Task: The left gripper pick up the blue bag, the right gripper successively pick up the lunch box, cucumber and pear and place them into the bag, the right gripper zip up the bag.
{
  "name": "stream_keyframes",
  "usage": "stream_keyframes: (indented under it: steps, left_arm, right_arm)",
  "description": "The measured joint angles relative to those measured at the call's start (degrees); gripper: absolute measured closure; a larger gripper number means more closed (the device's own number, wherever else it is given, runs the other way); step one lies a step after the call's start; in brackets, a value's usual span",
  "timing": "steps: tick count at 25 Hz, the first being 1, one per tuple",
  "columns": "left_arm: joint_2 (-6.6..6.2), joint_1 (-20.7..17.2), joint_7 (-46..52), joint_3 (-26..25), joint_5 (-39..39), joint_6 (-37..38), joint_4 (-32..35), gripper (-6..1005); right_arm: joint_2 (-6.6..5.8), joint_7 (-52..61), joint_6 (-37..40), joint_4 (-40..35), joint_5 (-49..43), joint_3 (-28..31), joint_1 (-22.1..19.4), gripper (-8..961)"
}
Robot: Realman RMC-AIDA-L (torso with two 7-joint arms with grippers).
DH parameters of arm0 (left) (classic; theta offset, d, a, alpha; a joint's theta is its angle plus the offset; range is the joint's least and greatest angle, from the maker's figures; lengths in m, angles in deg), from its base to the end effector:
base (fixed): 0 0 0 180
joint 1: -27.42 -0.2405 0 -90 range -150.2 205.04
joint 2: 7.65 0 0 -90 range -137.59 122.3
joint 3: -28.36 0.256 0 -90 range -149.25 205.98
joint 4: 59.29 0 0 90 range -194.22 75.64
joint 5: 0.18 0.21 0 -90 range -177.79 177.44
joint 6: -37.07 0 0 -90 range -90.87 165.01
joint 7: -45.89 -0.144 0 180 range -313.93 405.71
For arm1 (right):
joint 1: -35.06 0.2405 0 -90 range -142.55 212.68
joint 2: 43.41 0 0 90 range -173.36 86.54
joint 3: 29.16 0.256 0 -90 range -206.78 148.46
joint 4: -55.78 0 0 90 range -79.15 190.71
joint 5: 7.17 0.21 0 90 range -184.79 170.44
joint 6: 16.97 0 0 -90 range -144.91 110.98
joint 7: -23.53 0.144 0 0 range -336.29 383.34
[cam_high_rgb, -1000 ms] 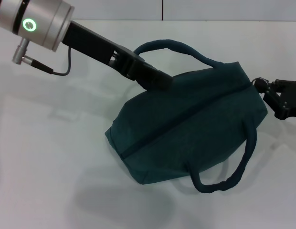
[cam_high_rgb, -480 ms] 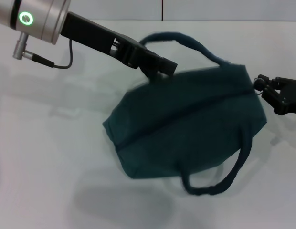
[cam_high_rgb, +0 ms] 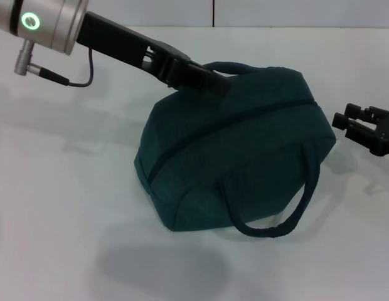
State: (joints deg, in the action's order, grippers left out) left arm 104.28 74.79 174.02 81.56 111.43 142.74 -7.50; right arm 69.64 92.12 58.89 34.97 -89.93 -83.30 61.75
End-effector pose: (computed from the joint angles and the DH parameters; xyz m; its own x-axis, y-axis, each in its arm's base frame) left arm -0.1246 0.3710 0.0518 0.7715 0.5974 0.2187 0.5517 -0.7995 0.2377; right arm 0.3015 0.3364 0.0055 0.6483 -0.3337 -0.6843 -0.6442 -0.7195 -0.2594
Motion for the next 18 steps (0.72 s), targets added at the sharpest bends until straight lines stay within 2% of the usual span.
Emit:
stream_keyframes:
  steps: [2,6,10,14,18]
  left_arm:
    - [0.0,0.0,0.0,-0.05,0.0,-0.03,0.01,947]
    - [0.15,0.0,-0.36,-0.38,0.0,-0.04,-0.03,946]
    - [0.76,-1.02,-4.33,-1.44,-1.67,-0.14,-0.11,945]
    - [1.96,-3.97,-12.34,-4.34,-5.57,-0.37,0.06,943]
    - [2.86,-7.77,-20.82,-8.25,-9.25,-0.46,-0.01,942]
  right_arm:
    - [-0.43,0.91,0.39,-0.01,-0.16,0.04,-0.19,629]
    - [-0.64,1.21,0.98,-0.15,0.13,0.54,-0.91,571]
    - [0.27,0.77,1.87,-2.12,0.38,0.62,-1.21,537]
    - [1.2,0.78,4.04,-5.4,1.15,1.64,-1.5,511]
    - [1.24,2.29,10.98,-9.22,2.61,3.47,-1.57,486]
